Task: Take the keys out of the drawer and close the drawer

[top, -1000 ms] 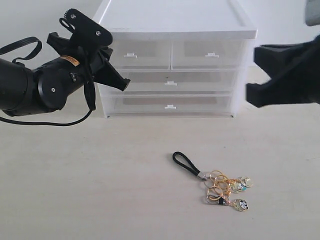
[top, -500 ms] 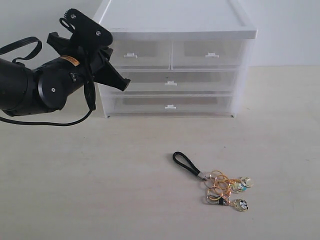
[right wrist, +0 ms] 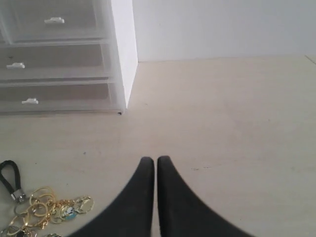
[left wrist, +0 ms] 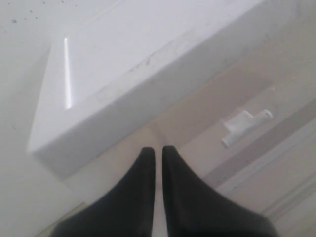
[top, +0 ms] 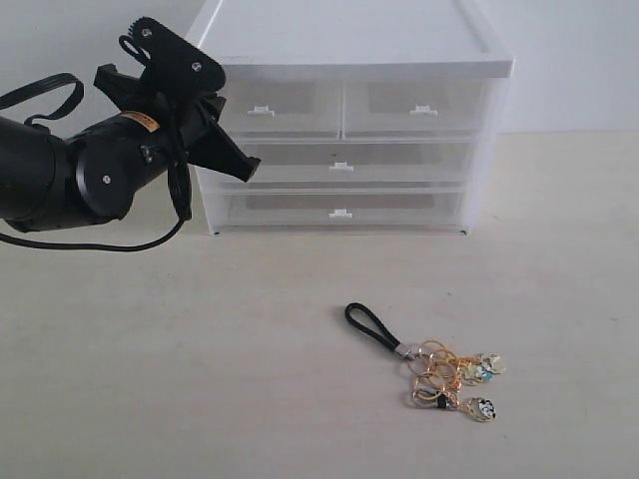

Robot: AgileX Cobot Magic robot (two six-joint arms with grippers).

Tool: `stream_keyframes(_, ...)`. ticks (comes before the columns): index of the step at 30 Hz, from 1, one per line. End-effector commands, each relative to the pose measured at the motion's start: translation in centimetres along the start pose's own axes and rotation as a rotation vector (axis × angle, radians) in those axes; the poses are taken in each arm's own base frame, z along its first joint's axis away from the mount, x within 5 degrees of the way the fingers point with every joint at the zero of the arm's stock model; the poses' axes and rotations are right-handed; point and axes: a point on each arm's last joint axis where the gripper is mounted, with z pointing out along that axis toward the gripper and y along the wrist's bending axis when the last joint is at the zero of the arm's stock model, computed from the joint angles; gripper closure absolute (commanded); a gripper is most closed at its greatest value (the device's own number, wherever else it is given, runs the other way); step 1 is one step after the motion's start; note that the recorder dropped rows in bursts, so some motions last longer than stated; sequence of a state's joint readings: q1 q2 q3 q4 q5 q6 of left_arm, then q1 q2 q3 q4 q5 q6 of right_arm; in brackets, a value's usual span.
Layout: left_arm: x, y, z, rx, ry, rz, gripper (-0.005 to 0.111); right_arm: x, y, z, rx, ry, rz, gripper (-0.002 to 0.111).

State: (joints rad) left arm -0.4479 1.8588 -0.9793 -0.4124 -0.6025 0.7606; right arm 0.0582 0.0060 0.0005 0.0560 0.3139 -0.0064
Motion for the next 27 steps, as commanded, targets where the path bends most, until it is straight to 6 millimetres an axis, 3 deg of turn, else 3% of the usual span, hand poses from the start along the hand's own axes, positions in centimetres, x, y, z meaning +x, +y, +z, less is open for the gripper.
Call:
stream_keyframes(1,-0.71,0.81,0.33,-0.058,-0.047,-0.032,0.103,0.05,-0.18,-0.05,0.022,0.003,-0.026,0.109)
stream_keyframes(27,-0.71,0.81,0.33,-0.058,-0.047,-0.032,0.103,0.17,-0.17,-0.05,0.022,0.017,-0.041,0.109)
